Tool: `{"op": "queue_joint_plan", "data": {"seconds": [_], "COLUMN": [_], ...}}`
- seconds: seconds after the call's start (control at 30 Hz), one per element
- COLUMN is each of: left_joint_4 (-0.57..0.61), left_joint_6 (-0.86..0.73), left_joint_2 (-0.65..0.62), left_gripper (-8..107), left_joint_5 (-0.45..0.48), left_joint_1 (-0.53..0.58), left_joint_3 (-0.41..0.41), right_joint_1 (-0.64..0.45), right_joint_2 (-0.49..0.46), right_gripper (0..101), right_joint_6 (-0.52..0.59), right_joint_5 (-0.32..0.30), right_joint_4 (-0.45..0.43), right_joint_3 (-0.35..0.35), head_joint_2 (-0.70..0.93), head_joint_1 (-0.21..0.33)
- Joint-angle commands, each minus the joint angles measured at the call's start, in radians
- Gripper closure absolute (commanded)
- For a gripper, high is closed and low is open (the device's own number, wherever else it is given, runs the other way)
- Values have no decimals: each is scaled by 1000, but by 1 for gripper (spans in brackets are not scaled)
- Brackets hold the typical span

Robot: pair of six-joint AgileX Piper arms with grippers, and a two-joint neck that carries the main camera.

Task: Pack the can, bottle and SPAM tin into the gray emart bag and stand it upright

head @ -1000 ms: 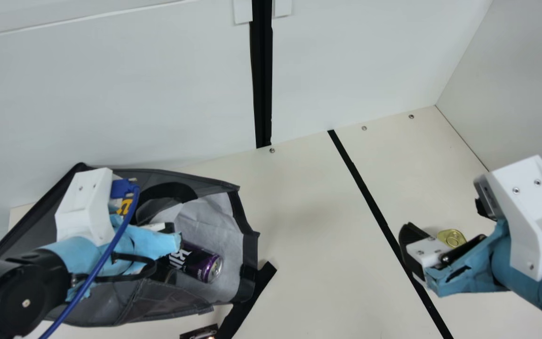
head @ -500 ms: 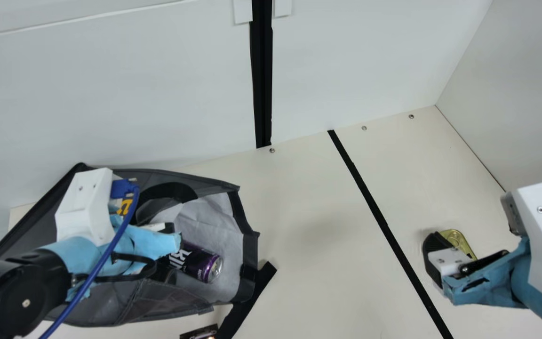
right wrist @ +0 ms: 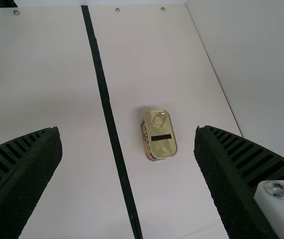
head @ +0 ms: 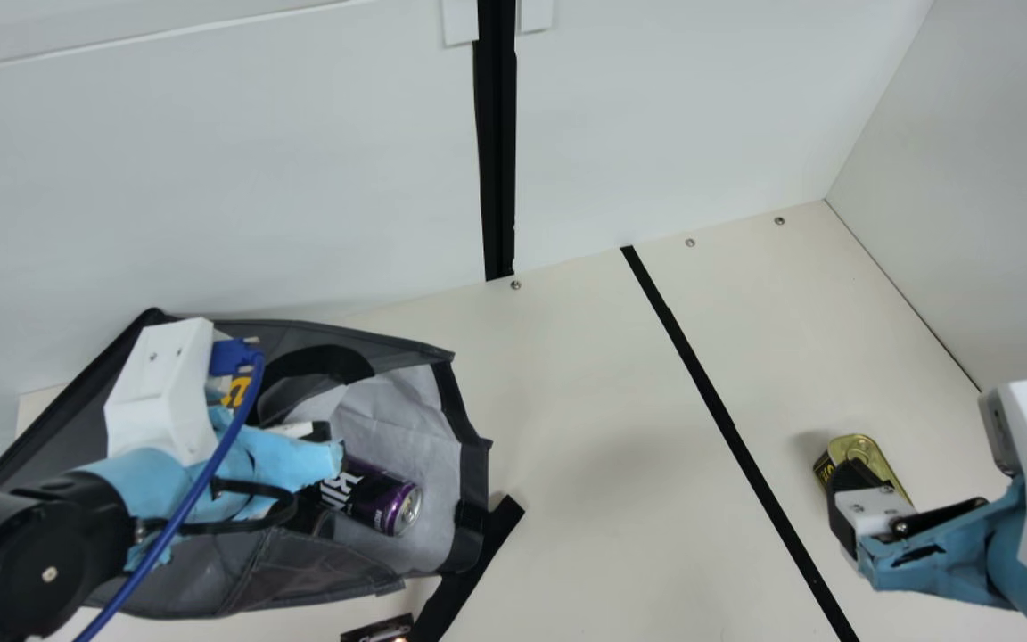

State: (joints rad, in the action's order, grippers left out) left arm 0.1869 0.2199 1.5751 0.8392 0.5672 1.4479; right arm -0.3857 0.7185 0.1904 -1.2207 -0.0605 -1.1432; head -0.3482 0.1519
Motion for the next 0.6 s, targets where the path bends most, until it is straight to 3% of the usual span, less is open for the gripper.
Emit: {"op": "queue_joint_plan", "data": {"seconds": [0.0, 0.57], "left_joint_4": [0, 0], "left_joint_6": [0, 0], "left_joint_2": [0, 0], "left_gripper": [107, 107], "left_joint_5": [0, 0], "left_joint_1": [0, 0], "left_joint_3": [0, 0], "right_joint_1": [-11, -74], "right_joint_2": [-3, -25], "right_gripper": [6, 6], "right_joint_6": [5, 15], "right_joint_5": [1, 1], "right_joint_4": [-1, 7], "right_joint_3": [4, 33], "head_joint_2": [-1, -1], "head_joint_1": [23, 23]}}
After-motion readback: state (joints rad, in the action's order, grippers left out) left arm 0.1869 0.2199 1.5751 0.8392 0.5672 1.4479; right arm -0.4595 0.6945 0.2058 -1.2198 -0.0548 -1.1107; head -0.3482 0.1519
